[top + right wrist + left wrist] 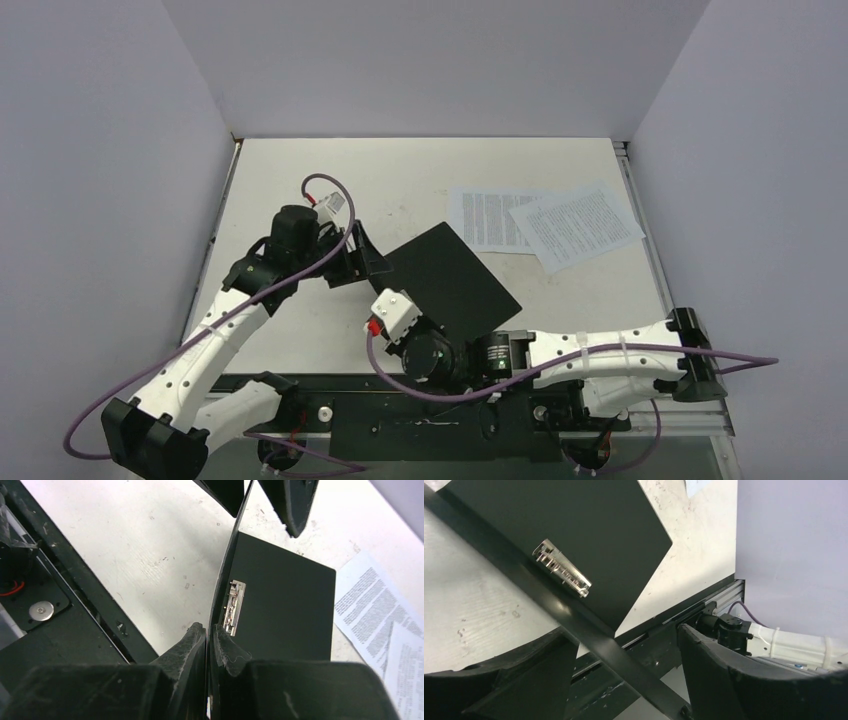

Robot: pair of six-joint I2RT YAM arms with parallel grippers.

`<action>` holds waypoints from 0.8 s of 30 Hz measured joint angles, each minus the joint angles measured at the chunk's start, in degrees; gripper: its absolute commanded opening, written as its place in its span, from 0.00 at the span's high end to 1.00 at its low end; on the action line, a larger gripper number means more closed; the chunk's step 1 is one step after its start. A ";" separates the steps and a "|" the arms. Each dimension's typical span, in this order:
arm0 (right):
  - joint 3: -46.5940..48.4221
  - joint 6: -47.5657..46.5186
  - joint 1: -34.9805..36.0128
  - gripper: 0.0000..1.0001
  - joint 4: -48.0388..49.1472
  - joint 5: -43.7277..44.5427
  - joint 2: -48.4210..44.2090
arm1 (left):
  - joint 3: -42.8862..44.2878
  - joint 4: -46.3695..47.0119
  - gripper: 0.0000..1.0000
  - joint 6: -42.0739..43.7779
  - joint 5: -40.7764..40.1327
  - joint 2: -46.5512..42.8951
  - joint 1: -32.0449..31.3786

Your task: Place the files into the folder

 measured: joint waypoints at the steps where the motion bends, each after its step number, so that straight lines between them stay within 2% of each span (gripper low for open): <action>1: 0.72 -0.35 1.27 0.95 0.00 1.86 1.29 | -0.04 -0.90 0.37 0.35 -0.31 -0.55 0.09; 10: 3.78 -2.14 6.08 0.95 0.20 12.94 8.87 | -0.72 -5.95 0.82 3.54 -2.16 -3.37 1.09; 15: 4.59 -2.32 6.78 0.93 0.46 14.43 11.61 | -1.01 -6.78 1.00 3.67 -2.40 -3.39 1.20; 19: 5.86 -2.32 6.97 0.79 1.25 14.97 14.10 | -0.98 -6.82 1.00 3.78 -2.49 -3.43 1.49; 24: 6.45 -2.56 7.34 0.36 2.80 14.58 14.69 | -0.98 -7.87 1.00 4.17 -2.47 -3.61 1.84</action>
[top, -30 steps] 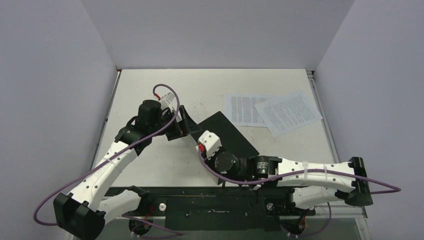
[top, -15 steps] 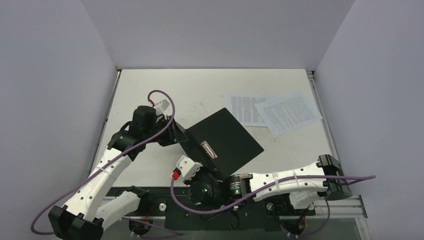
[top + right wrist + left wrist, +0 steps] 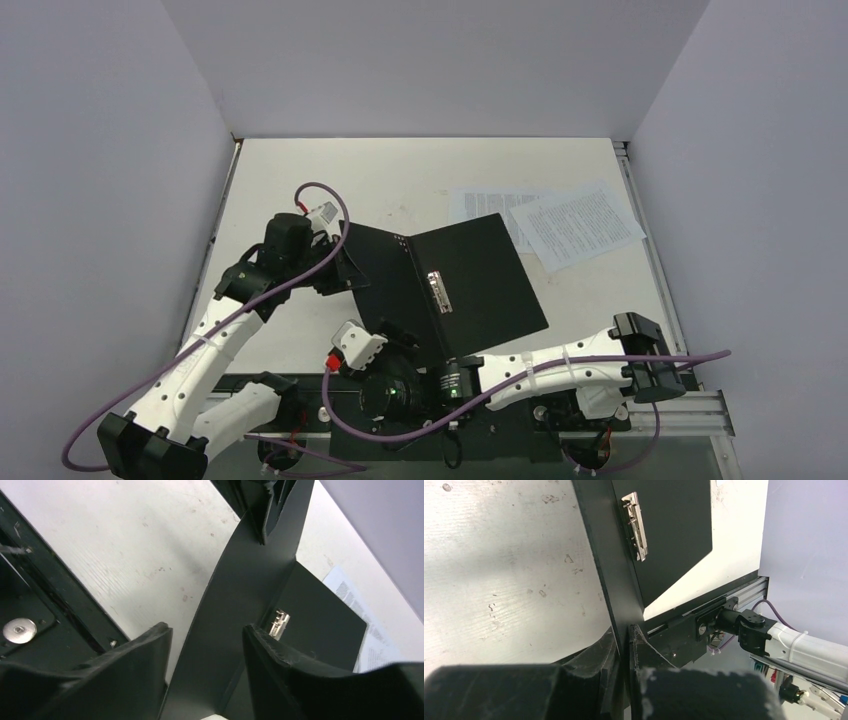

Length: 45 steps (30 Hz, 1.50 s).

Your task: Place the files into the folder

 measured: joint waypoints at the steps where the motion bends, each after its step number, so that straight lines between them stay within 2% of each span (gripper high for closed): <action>1: 0.24 -0.09 0.07 0.31 0.35 -0.04 0.00 | -0.02 -0.07 1.00 0.17 0.13 0.00 0.07; 5: 0.61 -0.70 0.37 0.10 2.21 -0.07 -0.07 | -0.28 0.90 1.00 1.68 1.27 0.04 0.22; 8: 0.22 -1.14 0.37 0.01 3.32 -0.61 -1.40 | -0.92 2.34 1.00 2.93 1.62 0.59 0.48; 13: -2.93 -1.22 0.37 0.09 5.22 -2.21 -8.41 | -0.94 5.05 1.00 4.48 1.62 4.28 0.66; 18: -6.14 -1.14 0.35 0.10 7.58 -2.71 -16.94 | -0.87 6.19 1.00 5.05 0.22 8.15 0.76; 23: -8.17 0.48 -1.01 0.10 7.45 -2.01 -21.05 | -0.17 8.55 1.00 5.31 -0.59 11.78 1.14; 31: -16.57 7.13 -15.45 0.10 4.22 -5.03 -24.11 | 1.25 11.76 1.00 5.90 -0.81 16.37 3.67; 38: -20.98 12.00 -26.60 0.10 3.30 -13.53 -24.41 | 1.25 13.86 1.00 5.46 -1.18 16.70 9.07; 45: -23.67 15.21 -33.27 0.10 5.05 -21.16 -19.43 | 1.25 15.02 1.00 4.74 -1.22 17.73 10.88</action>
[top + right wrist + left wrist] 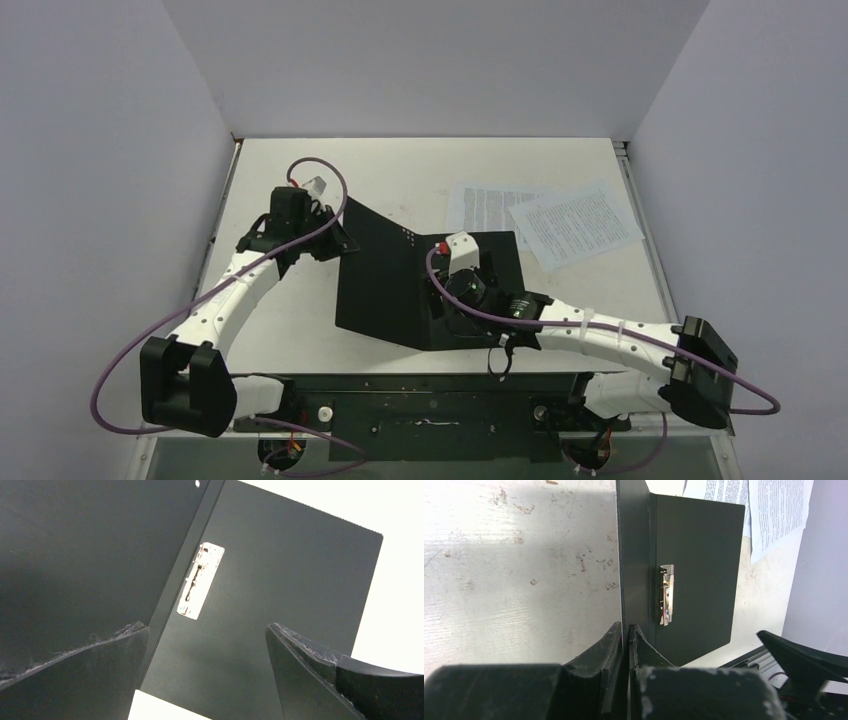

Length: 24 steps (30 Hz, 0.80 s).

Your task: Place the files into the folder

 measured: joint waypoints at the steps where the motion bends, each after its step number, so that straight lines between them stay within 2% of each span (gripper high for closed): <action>1: -0.20 0.35 -0.57 0.10 0.22 -0.92 1.03 | -0.02 0.15 1.00 -0.22 -0.02 0.22 0.13; 3: -0.31 0.87 -1.73 0.10 0.63 -2.58 2.89 | -0.28 0.63 1.00 -0.61 -0.02 0.61 0.46; 4: -0.33 1.14 -2.25 0.10 0.85 -3.37 3.58 | -0.48 0.83 0.96 -0.81 -0.09 0.61 0.50; 10: -0.63 3.02 -6.64 0.10 2.62 -8.11 6.43 | -2.45 1.62 0.54 -2.29 -2.01 0.61 0.74; 12: -1.07 3.63 -7.98 0.10 3.15 -9.46 6.99 | -2.95 0.94 0.44 -2.21 -2.80 0.61 0.72; 17: -1.55 5.20 -10.12 0.10 4.31 -12.11 9.07 | -3.23 -1.53 0.34 -2.27 -5.07 0.48 0.74; 20: -1.53 5.92 -10.38 0.10 4.98 -13.40 11.47 | -3.58 -3.52 0.24 -1.77 -6.43 -0.70 0.74; 24: -1.18 6.40 -10.38 0.07 4.98 -14.03 15.30 | -3.78 -6.71 0.21 -0.15 -9.51 -4.66 0.74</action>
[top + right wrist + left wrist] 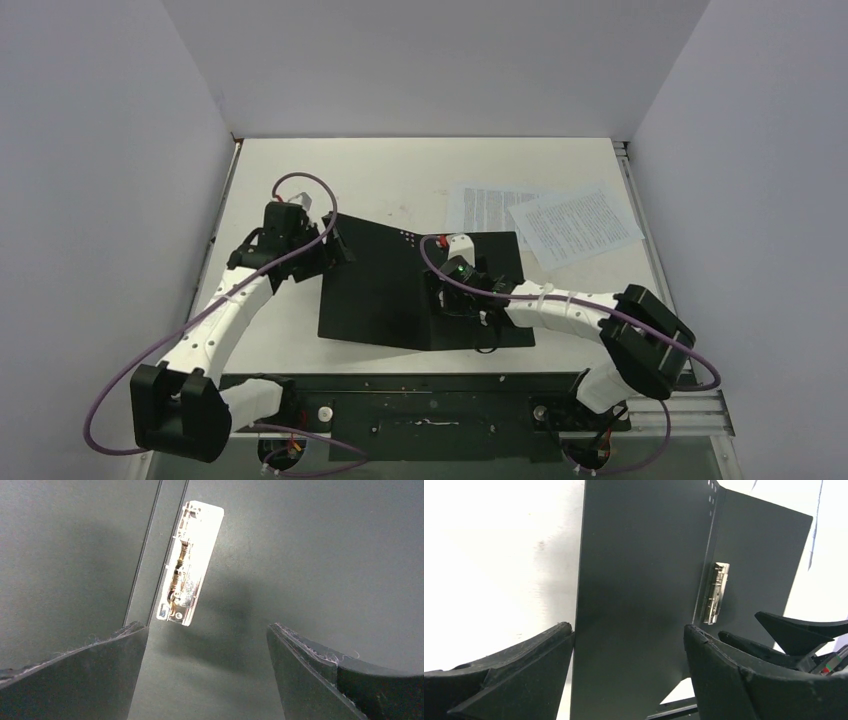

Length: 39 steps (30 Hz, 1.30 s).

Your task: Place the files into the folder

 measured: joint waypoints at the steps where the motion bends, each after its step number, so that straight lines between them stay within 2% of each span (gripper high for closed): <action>1: 0.15 0.02 0.00 0.07 -0.02 -0.04 0.68 | 0.00 -0.61 0.20 0.48 -0.85 -1.03 0.00; 9: 4.83 0.94 0.00 0.00 0.22 -0.48 5.90 | -1.20 -3.54 0.13 3.32 -3.30 -7.04 -0.04; 14: 7.23 1.75 0.00 0.10 0.87 -0.31 9.35 | -3.34 -5.05 0.11 4.35 -3.28 -10.14 -0.57; 18: 8.17 2.34 0.02 0.22 0.92 0.31 11.72 | -4.96 -5.62 0.10 4.37 -3.39 -12.28 -1.57; 26: 8.92 3.08 0.31 0.45 0.83 2.51 14.27 | -6.08 -5.42 0.07 3.08 -3.78 -13.09 -7.63; 28: 8.98 3.10 0.50 0.50 0.79 3.30 14.27 | -6.86 -5.27 0.03 2.51 -3.85 -13.07 -9.20; 30: 8.98 3.08 0.55 0.55 0.61 3.96 14.27 | -7.52 -5.01 0.04 2.03 -3.93 -12.83 -10.49; 36: 8.96 2.86 0.94 0.68 0.66 4.48 14.27 | -8.15 -3.89 0.03 0.22 -4.61 -11.87 -12.76; 39: 8.81 2.91 0.94 0.72 0.79 4.79 14.27 | -8.72 -3.04 0.04 -0.83 -4.90 -11.54 -14.53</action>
